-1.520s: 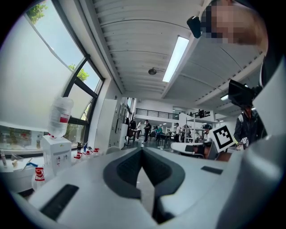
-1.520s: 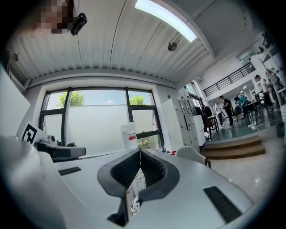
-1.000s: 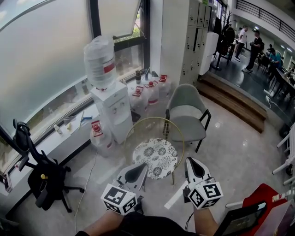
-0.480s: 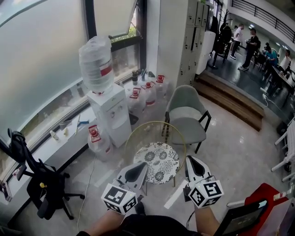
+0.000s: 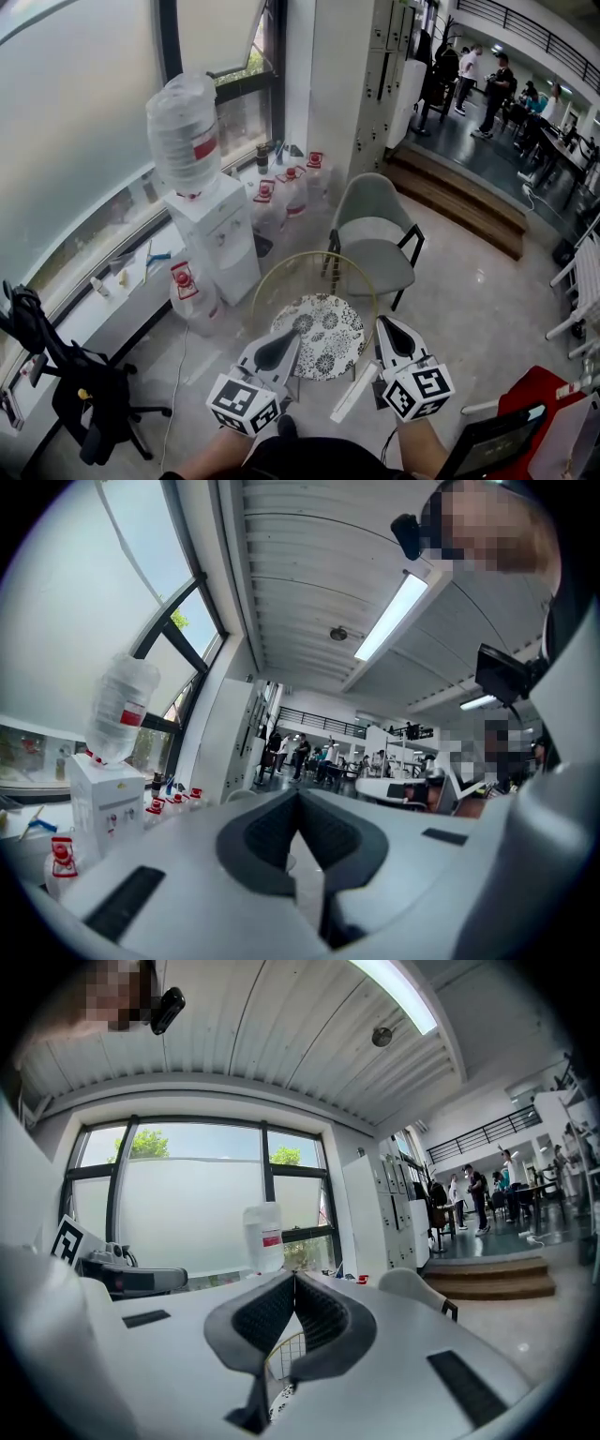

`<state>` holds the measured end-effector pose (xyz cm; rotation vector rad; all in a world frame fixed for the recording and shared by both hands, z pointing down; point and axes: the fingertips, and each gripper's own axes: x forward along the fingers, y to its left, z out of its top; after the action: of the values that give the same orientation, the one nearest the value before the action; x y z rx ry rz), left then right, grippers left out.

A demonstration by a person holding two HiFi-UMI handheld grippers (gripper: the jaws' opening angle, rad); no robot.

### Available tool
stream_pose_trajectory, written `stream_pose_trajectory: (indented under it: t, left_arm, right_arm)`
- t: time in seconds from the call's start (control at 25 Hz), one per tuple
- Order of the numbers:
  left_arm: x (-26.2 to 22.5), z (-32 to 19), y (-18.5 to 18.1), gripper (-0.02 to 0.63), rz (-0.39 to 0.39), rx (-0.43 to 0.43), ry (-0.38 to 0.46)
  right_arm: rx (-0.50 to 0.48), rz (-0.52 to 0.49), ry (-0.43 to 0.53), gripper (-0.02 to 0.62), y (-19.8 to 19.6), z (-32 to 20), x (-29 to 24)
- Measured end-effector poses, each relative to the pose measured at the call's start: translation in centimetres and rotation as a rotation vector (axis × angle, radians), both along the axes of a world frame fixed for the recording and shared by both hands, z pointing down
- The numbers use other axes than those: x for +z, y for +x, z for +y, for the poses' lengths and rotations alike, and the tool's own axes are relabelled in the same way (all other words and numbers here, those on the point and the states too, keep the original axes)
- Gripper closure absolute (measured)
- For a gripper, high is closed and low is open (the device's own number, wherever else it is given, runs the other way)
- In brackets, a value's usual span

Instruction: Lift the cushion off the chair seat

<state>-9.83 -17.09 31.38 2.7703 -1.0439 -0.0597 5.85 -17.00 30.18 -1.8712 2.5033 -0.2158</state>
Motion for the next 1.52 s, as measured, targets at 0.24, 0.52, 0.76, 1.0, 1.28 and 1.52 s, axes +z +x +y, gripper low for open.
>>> stream_pose_trajectory:
  t: [0.24, 0.52, 0.76, 1.0, 1.28, 1.52]
  left_arm:
    - [0.5, -1.7, -1.2, 0.598, 0.004, 0.03, -0.008]
    - [1.5, -2.9, -2.1, 0.598, 0.007, 0.038, -0.036]
    - [2.0, -4.1, -0.8, 0.598, -0.001, 0.038, -0.047]
    - [1.8, -5.6, 0.6, 0.598, -0.009, 0.006, -0.048]
    - [1.4, -7.5, 2.9, 0.598, -0.022, -0.018, -0.039]
    - [1.7, -8.7, 4.2, 0.598, -0.043, -0.023, -0.044]
  right_arm:
    - [0.022, 0.0, -0.027, 0.584, -1.4, -1.3, 0.6]
    - [0.024, 0.005, -0.035, 0.584, -2.4, -2.5, 0.8]
    - [0.018, -0.012, -0.036, 0.584, -1.3, -3.7, 1.3]
    - [-0.007, -0.024, -0.028, 0.584, 0.3, -5.8, 1.2]
    - [-0.018, -0.042, 0.0, 0.584, 2.6, -8.0, 0.6]
    - [-0.028, -0.056, -0.007, 0.584, 3.8, -9.5, 1.2]
